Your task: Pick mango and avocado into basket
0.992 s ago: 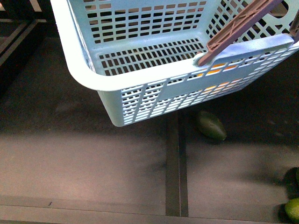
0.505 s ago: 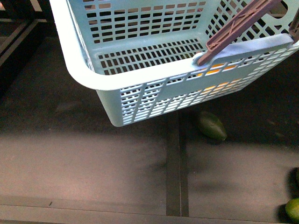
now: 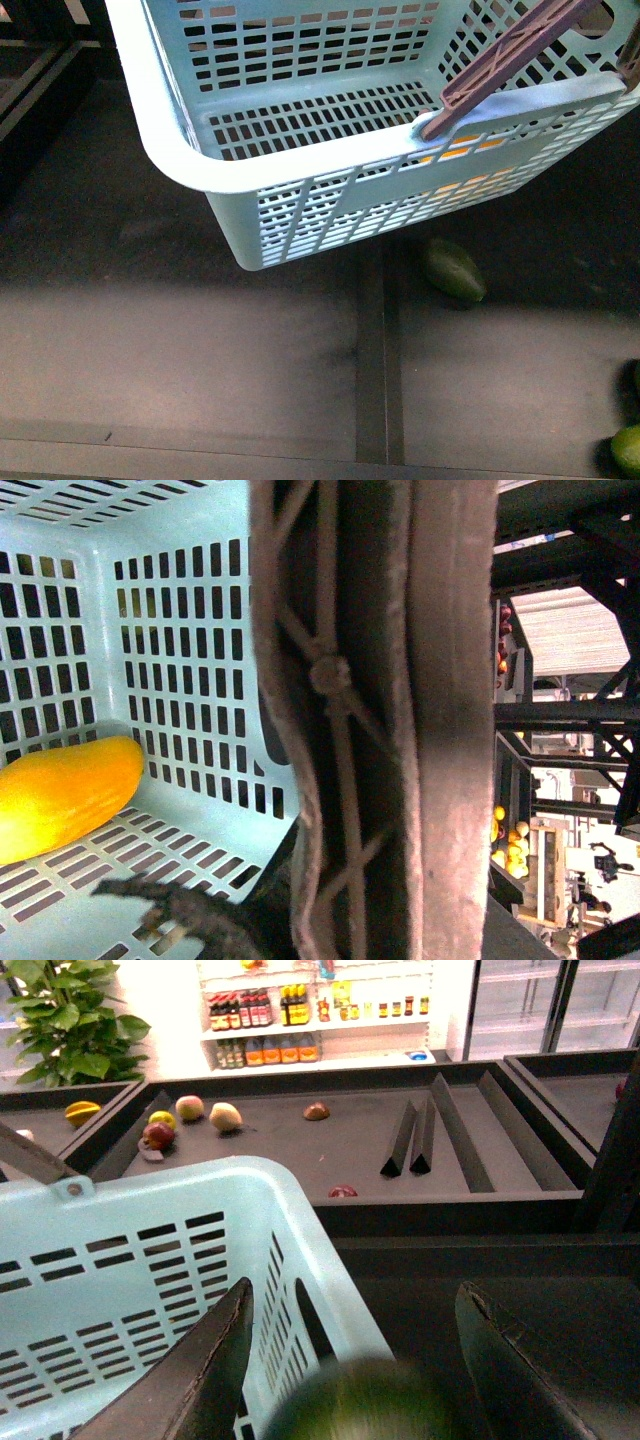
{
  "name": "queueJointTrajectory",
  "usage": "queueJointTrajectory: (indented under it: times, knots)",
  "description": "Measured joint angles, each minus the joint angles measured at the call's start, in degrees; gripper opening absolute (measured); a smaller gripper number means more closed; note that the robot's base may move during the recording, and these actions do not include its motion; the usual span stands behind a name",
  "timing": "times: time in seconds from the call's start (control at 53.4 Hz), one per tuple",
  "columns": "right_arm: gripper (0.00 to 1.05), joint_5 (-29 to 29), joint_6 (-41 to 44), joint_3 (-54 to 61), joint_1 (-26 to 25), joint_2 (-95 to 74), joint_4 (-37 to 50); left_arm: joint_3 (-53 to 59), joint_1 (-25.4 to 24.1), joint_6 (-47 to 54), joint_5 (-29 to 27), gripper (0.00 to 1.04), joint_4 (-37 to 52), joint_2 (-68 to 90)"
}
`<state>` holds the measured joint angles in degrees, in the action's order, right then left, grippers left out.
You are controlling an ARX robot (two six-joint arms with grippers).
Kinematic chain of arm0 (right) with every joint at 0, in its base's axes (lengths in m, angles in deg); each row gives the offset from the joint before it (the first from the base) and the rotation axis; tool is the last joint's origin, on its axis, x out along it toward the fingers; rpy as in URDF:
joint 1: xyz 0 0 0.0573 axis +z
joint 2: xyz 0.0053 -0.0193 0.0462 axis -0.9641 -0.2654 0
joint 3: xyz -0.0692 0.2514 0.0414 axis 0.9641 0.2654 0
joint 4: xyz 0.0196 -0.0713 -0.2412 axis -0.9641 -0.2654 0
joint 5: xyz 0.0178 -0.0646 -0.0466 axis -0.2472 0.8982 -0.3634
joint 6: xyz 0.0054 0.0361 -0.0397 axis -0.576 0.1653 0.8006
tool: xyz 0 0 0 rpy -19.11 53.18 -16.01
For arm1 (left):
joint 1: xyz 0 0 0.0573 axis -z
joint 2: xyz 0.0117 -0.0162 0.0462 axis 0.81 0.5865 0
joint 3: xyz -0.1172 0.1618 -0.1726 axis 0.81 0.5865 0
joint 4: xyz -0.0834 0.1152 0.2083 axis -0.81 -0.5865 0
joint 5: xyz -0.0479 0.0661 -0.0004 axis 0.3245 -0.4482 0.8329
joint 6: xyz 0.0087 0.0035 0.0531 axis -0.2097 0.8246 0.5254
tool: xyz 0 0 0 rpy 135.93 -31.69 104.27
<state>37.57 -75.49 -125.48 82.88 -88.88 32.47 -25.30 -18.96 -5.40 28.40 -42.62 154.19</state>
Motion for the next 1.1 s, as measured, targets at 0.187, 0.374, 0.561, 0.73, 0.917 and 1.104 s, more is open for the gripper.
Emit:
queueJointTrajectory:
  times: [0.187, 0.374, 0.561, 0.73, 0.917, 1.104]
  knots:
    - [0.66, 2.4, -0.2, -3.0, 0.9, -4.3, 0.9, 0.0, 0.0, 0.2, 0.1, 0.15, 0.0, 0.0]
    - [0.95, 2.8, -2.9, -3.0, 0.5, -3.9, -1.0, 0.0, 0.0, 0.2, -0.1, 0.15, 0.0, 0.0]
    - [0.96, -3.4, -7.2, 2.2, -3.5, 2.6, -7.4, 0.0, 0.0, 0.1, 0.0, 0.15, 0.0, 0.0]
    - [0.96, -10.8, -7.7, 9.3, -8.2, 10.0, -11.0, 0.0, 0.0, 0.0, 0.0, 0.15, 0.0, 0.0]
    - [0.76, -7.1, -0.8, 22.1, -8.9, 20.9, -0.7, 0.0, 0.0, 0.0, 0.0, 0.15, 0.0, 0.0]
    - [0.47, -6.9, 2.3, 31.2, -8.4, 30.3, 0.4, 0.0, 0.0, 0.0, 0.0, 0.15, 0.0, 0.0]
